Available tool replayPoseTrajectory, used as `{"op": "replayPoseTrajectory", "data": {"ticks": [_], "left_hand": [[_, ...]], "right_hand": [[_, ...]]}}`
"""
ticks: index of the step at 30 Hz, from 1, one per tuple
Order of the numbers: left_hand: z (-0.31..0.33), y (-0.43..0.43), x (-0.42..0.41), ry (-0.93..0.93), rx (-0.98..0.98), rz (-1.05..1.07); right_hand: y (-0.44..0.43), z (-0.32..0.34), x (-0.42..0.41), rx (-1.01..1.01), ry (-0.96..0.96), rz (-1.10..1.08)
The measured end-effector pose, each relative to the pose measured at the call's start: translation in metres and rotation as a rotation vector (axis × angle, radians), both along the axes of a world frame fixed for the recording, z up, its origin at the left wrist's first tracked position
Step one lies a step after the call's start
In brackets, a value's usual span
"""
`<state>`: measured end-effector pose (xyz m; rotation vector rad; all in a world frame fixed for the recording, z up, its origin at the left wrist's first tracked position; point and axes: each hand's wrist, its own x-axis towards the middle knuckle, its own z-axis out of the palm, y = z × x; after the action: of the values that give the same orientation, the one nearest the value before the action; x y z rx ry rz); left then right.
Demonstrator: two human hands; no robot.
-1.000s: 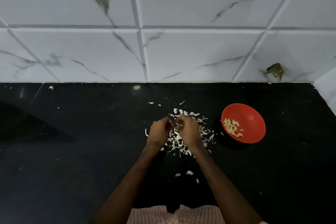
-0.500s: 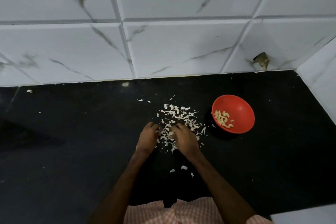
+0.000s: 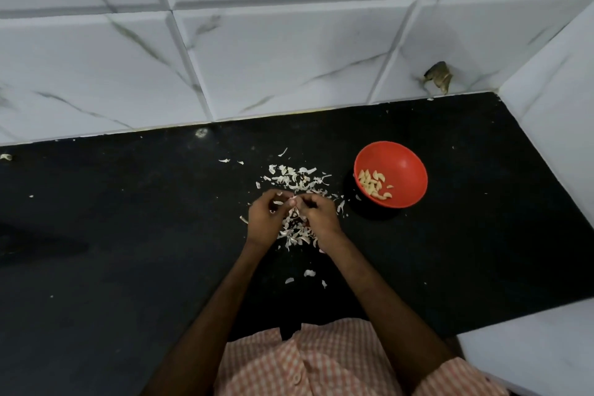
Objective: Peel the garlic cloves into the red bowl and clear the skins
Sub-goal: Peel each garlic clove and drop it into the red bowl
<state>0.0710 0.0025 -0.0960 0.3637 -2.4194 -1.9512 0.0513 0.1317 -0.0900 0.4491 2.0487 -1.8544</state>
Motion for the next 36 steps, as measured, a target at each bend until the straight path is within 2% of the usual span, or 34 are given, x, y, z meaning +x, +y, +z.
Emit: {"op": "replayPoseTrajectory", "data": {"ticks": [6,11,13,16,20,26,31,36], "left_hand": [[0.005,0.024,0.005,-0.084,0.307,0.093],[0.007,0.017,0.001,-0.111,0.357,0.047],[0.008,0.015,0.000,-0.083,0.209,-0.019],[0.009,0.011,-0.004,-0.021,-0.166,-0.148],[0.009,0.006,-0.006,-0.096,-0.564,-0.293],[0.028,0.010,-0.002,0.012,-0.750,-0.361],[0.039,0.014,-0.006,-0.057,-0.764,-0.420],[0.041,0.019,-0.005,-0.060,-0.781,-0.422]], "right_hand": [[-0.005,0.011,0.006,-0.170,-0.159,-0.137],[0.003,0.020,-0.003,-0.153,-0.089,-0.060],[0.011,0.019,-0.005,-0.072,-0.028,-0.057],[0.021,0.017,-0.006,-0.031,0.031,-0.053],[0.023,0.019,-0.004,0.026,0.088,-0.003],[0.025,0.023,-0.001,0.329,0.284,0.121],[0.024,0.031,0.001,0.413,0.407,0.226],[0.022,0.041,0.001,0.496,0.412,0.249]]}}
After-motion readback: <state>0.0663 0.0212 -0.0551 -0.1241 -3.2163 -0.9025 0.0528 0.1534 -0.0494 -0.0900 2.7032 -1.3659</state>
